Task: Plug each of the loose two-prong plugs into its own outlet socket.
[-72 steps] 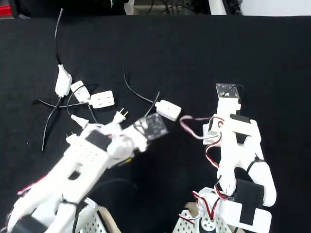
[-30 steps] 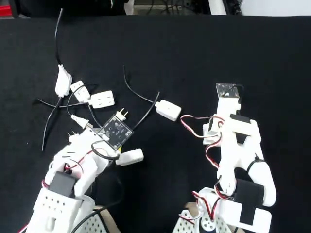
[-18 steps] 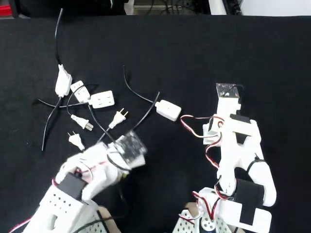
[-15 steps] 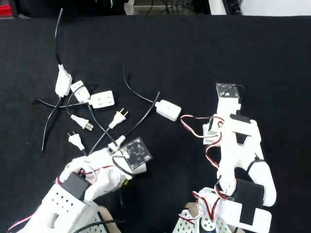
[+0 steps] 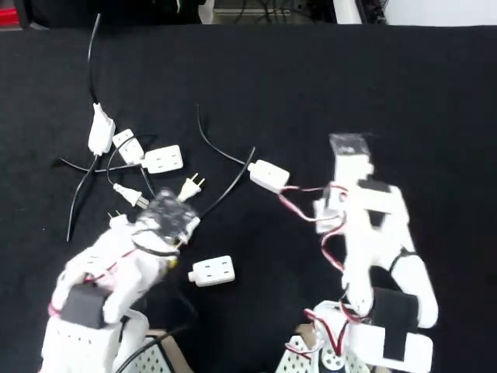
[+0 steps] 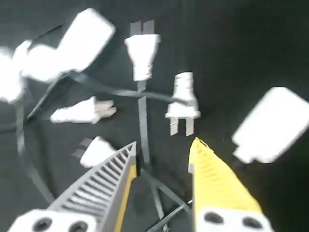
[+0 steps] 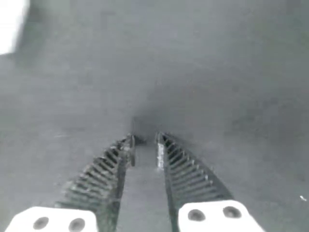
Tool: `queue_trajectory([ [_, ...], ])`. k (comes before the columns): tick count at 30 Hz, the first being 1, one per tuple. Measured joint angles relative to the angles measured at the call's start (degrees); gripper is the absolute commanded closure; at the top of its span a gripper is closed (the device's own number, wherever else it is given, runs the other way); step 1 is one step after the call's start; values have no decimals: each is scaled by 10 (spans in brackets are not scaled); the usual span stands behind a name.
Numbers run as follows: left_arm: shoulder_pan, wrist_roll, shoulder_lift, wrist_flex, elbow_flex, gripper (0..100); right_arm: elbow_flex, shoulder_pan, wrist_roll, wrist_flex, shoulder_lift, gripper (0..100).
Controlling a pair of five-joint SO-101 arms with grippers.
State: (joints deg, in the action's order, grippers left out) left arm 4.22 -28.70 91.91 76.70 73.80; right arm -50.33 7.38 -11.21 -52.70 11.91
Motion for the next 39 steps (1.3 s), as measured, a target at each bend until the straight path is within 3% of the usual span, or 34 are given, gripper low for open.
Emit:
queue_trajectory([
  [5, -115, -21, 115, -2, 64, 819, 73, -148, 10, -84, 5, 913],
  [9, -151, -23, 114, -54, 149, 820, 119, -258, 103, -101, 5, 913],
  [17, -255, -26, 113, -86, 192, 820, 236, -419, 281, -103, -94, 913],
  [24, -265, -33, 113, -109, 222, 820, 378, -433, 424, -103, -282, 914],
  [34, -265, -39, 113, -120, 222, 820, 433, -432, 490, -134, -349, 917],
  [39, -265, -39, 113, -120, 222, 820, 433, -432, 491, -142, -351, 983],
])
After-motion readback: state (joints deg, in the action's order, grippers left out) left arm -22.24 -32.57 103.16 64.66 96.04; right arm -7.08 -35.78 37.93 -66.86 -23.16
